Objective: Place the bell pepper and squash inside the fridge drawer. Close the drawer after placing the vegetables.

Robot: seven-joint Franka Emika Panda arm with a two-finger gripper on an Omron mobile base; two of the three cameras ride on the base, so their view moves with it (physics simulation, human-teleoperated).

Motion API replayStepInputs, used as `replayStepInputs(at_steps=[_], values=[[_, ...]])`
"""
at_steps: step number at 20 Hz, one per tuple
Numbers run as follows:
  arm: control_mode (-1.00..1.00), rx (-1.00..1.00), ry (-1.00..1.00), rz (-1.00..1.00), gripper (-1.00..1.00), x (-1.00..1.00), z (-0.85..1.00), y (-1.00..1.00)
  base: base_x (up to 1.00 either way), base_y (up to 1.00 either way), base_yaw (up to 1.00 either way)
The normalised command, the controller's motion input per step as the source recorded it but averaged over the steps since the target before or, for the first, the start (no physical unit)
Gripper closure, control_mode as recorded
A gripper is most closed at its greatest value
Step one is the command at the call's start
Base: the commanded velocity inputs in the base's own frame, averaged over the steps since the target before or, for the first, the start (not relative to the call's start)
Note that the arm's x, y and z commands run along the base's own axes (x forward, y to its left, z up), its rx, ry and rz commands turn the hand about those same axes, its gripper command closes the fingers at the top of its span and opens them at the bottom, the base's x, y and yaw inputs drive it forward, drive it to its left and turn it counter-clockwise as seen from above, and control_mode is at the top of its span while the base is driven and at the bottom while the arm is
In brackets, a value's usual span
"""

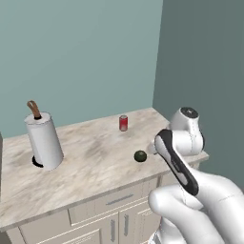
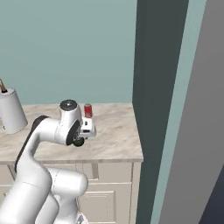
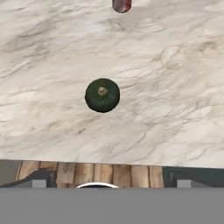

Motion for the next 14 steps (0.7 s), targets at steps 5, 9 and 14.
replayStepInputs(at_steps=[5, 9, 14], values=[[-1.00, 0.00, 0.02, 0.00, -1.00, 0.54, -0.48, 0.24, 0.00, 0.00, 0.00], [-1.00, 0.00, 0.04, -0.01, -1.00, 0.17, -0.21, 0.24, 0.00, 0.00, 0.00], [-1.00, 0.00, 0.00, -0.01, -1.00, 0.00, -0.02, 0.10, 0.00, 0.00, 0.00]])
